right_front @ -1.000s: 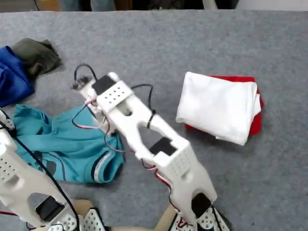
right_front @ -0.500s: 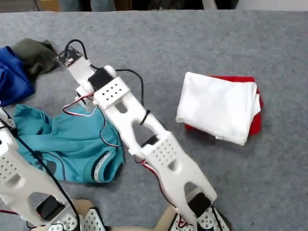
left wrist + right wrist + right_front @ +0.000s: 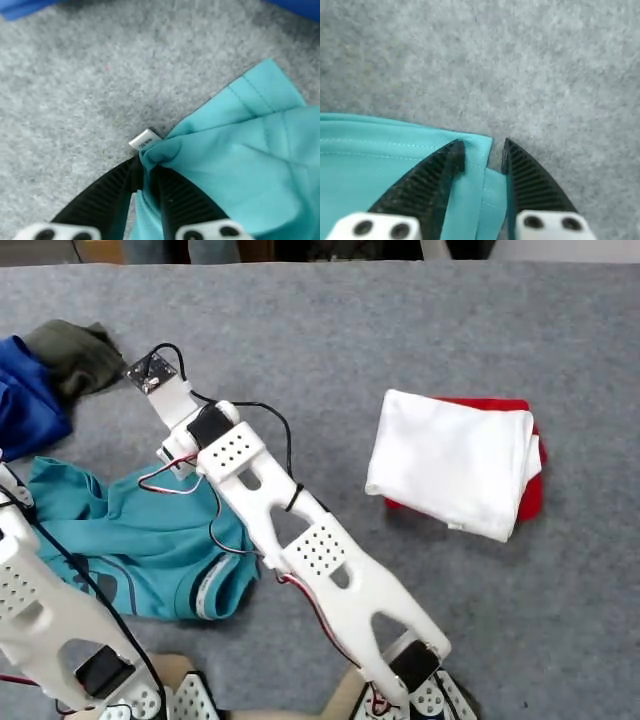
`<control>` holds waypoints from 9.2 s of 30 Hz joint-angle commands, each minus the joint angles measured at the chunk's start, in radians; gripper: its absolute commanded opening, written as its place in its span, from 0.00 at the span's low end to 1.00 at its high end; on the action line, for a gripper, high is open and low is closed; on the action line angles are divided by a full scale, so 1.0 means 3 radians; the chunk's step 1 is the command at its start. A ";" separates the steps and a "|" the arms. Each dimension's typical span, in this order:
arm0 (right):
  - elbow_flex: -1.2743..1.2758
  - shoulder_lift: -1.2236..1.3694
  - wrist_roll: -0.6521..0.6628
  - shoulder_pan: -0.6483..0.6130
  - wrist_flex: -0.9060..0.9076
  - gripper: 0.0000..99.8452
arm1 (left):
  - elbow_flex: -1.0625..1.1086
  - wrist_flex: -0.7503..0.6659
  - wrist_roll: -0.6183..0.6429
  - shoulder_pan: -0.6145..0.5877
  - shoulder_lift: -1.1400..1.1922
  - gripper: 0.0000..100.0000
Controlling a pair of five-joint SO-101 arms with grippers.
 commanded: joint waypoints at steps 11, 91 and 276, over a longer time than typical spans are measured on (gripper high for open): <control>-0.0136 0.0003 -0.0026 0.0005 0.0092 0.02 | -0.0003 -0.0097 -0.0026 0.0049 -0.0015 0.03; 0.7981 -0.7209 0.0875 0.0875 -0.1135 0.01 | -0.2606 0.1274 0.1816 0.1818 0.0736 0.24; 0.5695 -0.5848 -0.0389 0.0476 -0.0624 0.01 | 0.1854 0.0010 0.0859 0.1660 -0.3105 0.25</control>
